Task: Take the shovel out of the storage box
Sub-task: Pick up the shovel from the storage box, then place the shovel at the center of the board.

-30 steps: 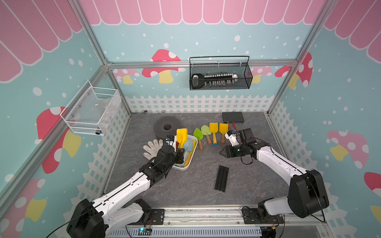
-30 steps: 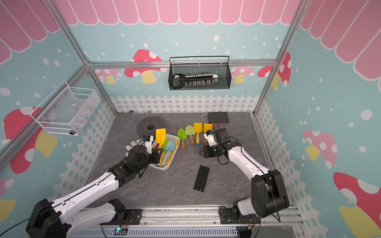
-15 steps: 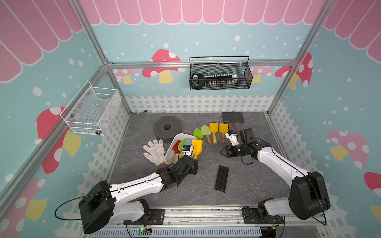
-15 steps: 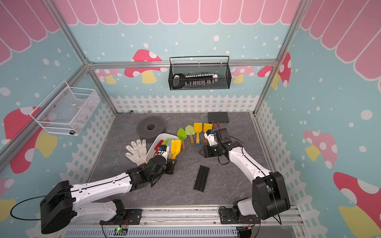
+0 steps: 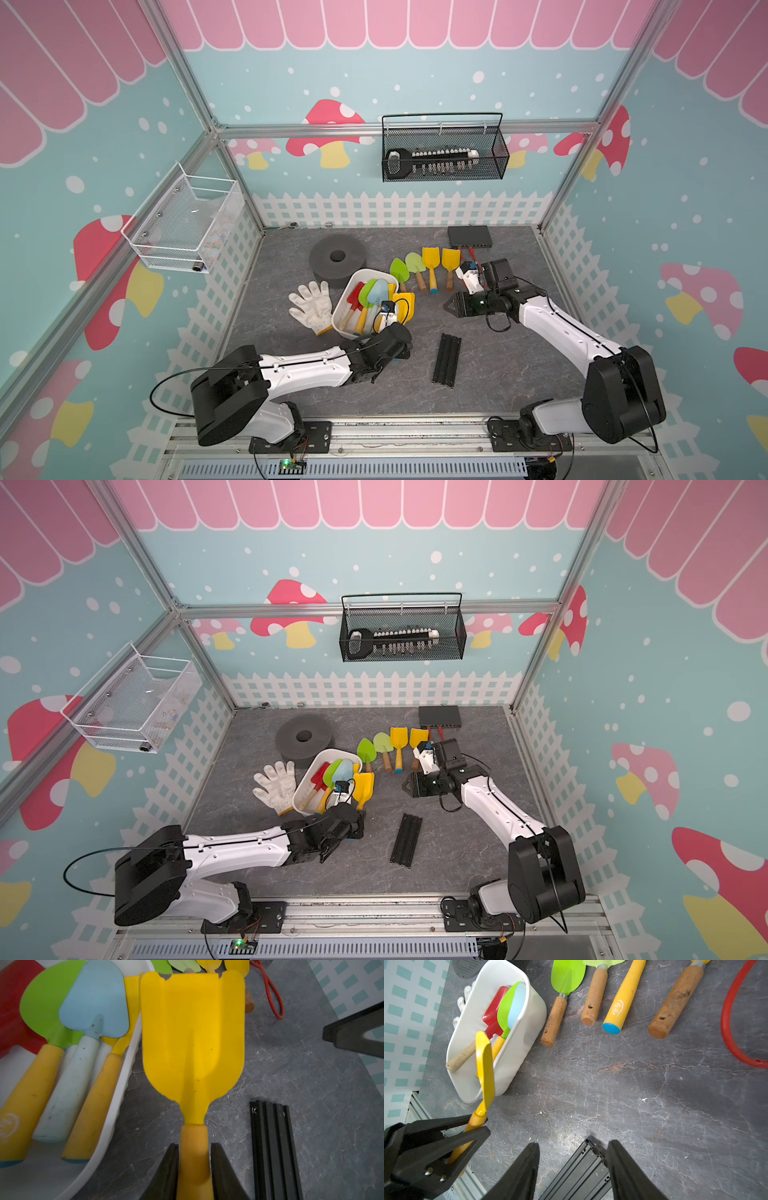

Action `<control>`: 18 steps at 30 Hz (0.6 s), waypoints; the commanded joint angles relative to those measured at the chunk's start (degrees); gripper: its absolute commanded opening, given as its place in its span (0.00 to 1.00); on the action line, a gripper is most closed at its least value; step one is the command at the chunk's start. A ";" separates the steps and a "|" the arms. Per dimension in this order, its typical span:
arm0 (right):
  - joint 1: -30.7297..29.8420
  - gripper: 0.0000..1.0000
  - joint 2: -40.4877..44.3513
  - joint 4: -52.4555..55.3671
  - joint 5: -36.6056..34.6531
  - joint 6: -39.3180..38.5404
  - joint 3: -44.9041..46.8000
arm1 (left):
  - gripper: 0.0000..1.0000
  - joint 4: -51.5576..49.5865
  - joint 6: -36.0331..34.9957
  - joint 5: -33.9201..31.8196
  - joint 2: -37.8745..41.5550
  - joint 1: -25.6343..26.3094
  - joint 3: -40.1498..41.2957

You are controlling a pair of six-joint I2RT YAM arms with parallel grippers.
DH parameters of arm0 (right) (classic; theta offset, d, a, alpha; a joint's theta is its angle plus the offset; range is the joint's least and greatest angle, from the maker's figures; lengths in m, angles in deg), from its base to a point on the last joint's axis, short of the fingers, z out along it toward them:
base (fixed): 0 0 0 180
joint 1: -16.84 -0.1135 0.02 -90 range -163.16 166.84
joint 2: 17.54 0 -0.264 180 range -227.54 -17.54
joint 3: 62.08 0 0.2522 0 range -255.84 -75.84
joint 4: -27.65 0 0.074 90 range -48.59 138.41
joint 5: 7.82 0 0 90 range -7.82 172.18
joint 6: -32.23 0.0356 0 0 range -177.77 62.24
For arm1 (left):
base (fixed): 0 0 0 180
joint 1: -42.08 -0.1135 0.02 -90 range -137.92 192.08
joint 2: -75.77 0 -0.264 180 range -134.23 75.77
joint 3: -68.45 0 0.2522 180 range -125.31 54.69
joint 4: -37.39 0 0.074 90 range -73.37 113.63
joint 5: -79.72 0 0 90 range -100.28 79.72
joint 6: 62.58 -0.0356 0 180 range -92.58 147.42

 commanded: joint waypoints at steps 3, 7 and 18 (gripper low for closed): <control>-0.19 0.59 0.23 0.81 -0.51 0.84 1.09 | 0.00 2.15 1.86 -0.57 -4.73 0.43 -3.48; 0.16 0.59 0.79 0.83 -0.77 1.01 1.35 | 0.00 2.22 3.02 1.02 -8.47 0.05 -4.99; 0.73 0.59 1.06 0.81 -0.33 1.19 1.50 | 0.00 3.61 9.00 6.02 -13.44 -0.36 -3.97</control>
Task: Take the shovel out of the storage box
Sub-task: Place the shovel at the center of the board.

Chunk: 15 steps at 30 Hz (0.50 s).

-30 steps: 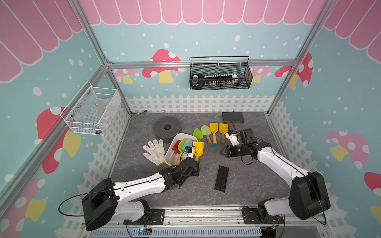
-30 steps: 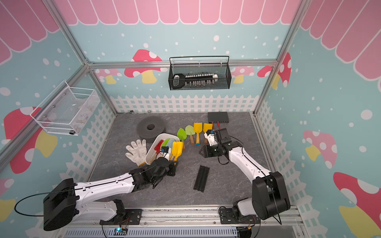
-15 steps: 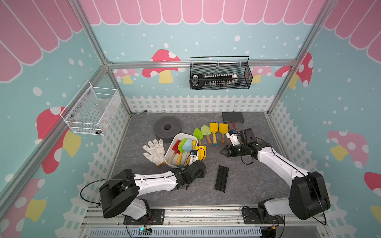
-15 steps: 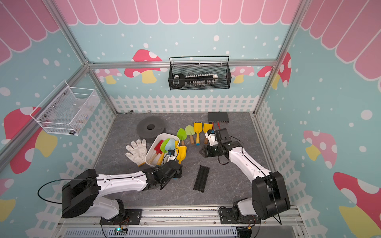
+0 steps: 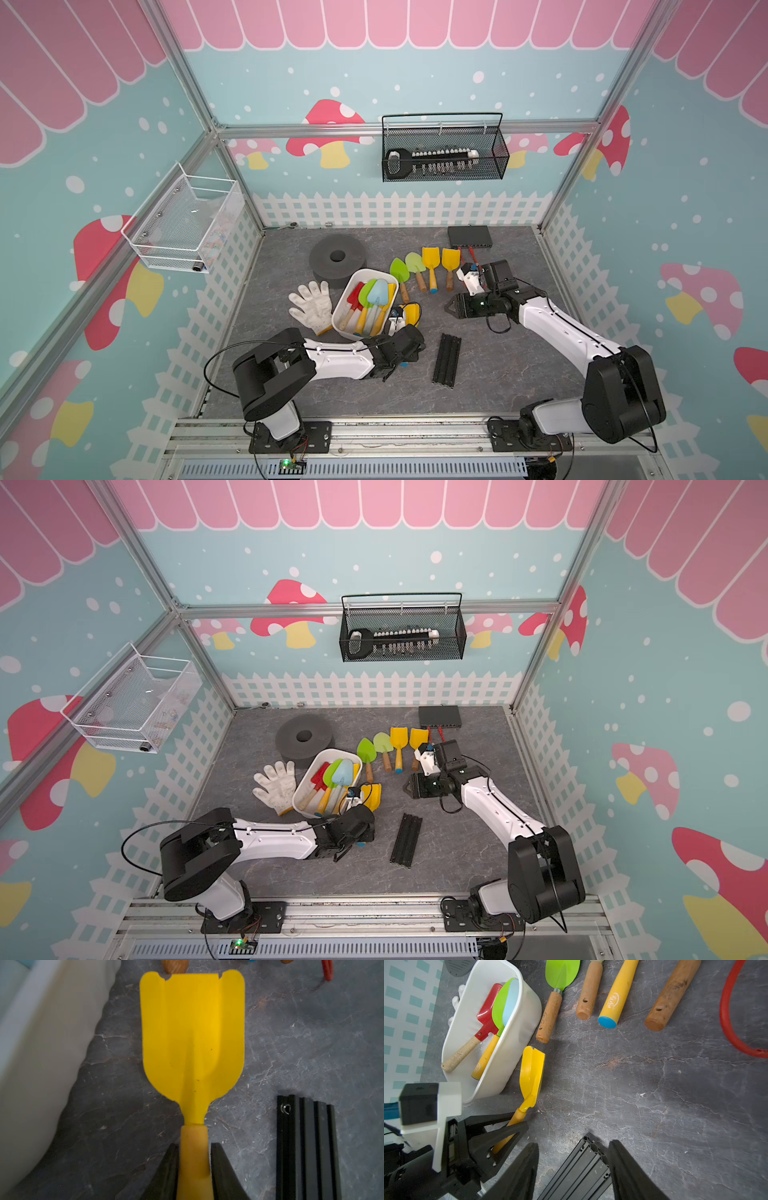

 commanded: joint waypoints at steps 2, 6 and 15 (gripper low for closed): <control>0.47 0.59 1.08 0.72 -0.03 0.38 0.75 | 0.00 1.71 3.13 1.91 -1.19 -0.16 -0.15; 0.56 0.59 1.39 0.72 -0.04 0.38 0.98 | 0.00 1.91 4.18 1.70 -2.42 -0.16 0.02; 0.99 0.60 1.82 0.72 -0.17 0.32 1.24 | 0.00 -1.21 5.18 -0.25 -2.88 -0.16 -1.15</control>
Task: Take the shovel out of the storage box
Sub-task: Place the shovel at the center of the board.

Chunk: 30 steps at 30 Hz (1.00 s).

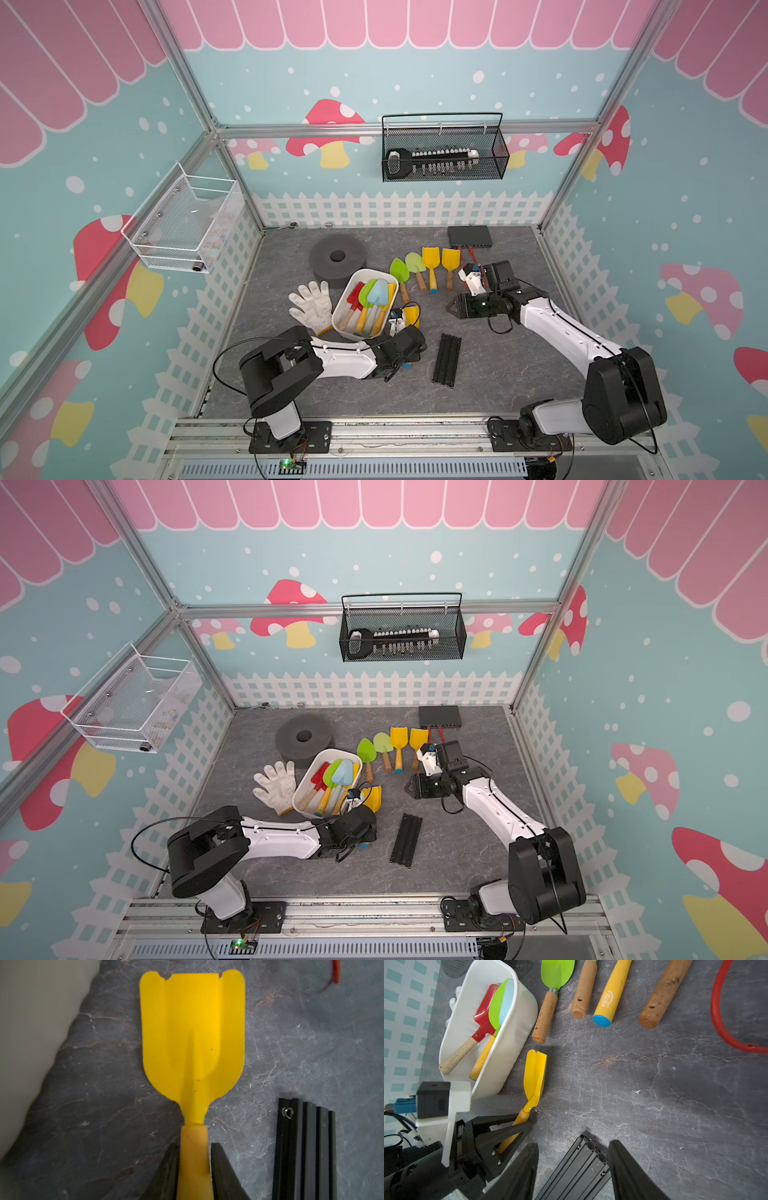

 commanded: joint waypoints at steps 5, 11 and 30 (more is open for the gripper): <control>0.49 0.60 1.03 0.62 0.57 0.21 0.56 | 0.04 -4.04 1.64 -1.03 -0.07 -0.01 -0.14; 0.58 0.60 1.14 0.54 1.47 0.18 0.60 | 0.04 -8.62 1.54 -0.95 0.22 -0.01 -1.40; 0.80 0.60 1.24 0.24 3.86 -0.11 0.86 | 0.25 -18.26 0.77 -2.43 0.35 0.43 -5.41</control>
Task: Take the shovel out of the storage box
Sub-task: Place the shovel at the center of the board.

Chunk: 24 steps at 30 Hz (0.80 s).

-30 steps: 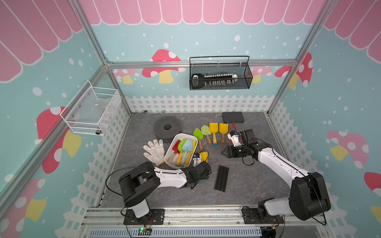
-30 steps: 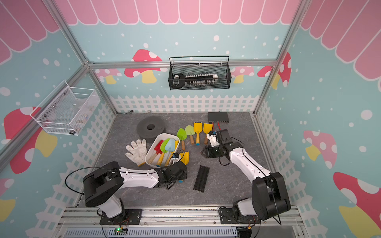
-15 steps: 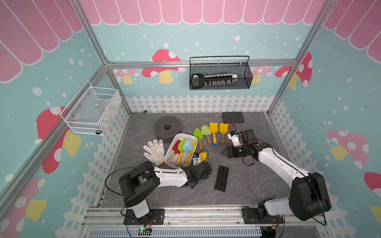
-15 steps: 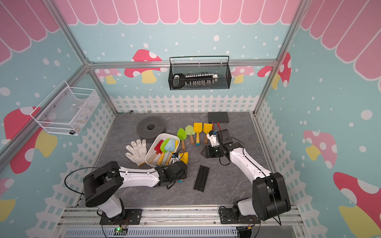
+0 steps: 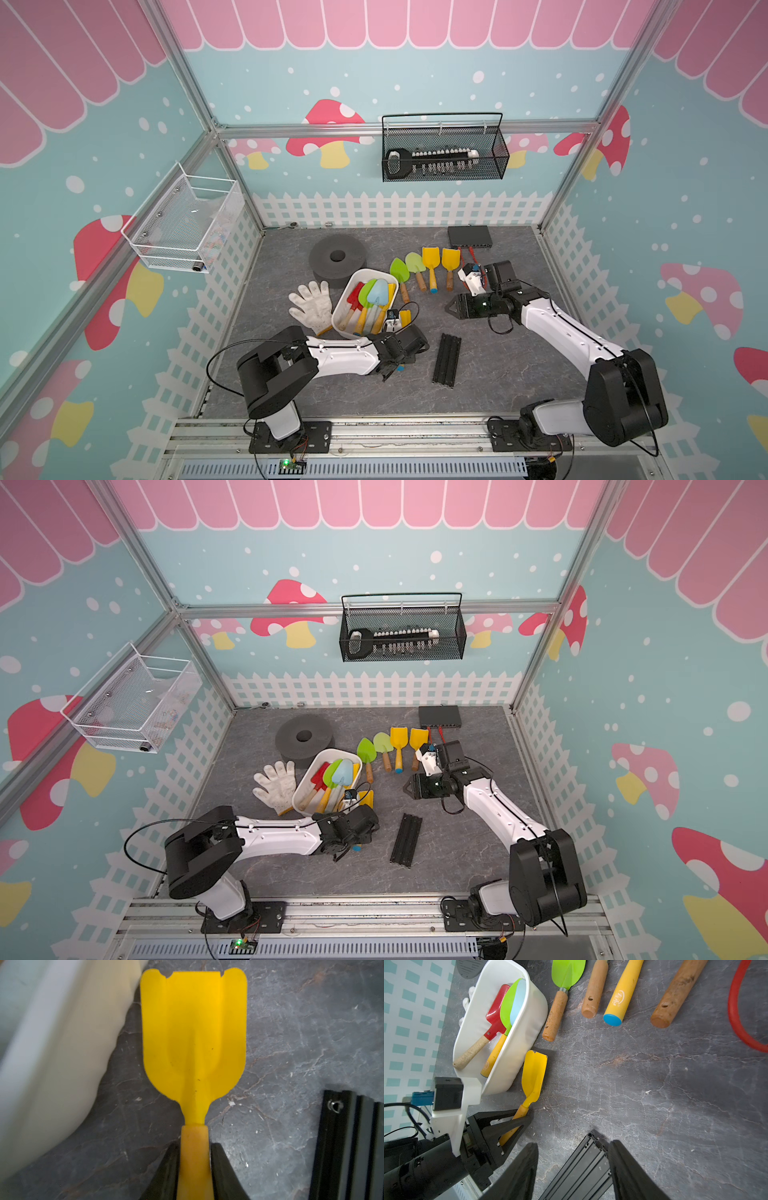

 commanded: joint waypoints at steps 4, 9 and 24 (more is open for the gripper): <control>0.43 0.60 0.81 0.28 1.31 -0.12 0.73 | 0.36 -3.07 -0.43 -0.31 0.18 0.19 -1.52; 0.51 0.60 0.98 0.21 1.48 -0.12 0.84 | 0.42 -3.51 -0.60 -0.44 0.81 0.23 -1.78; 0.52 0.60 0.10 -0.42 2.50 -0.12 0.94 | 0.46 -8.00 -3.02 -2.19 9.57 1.88 -3.87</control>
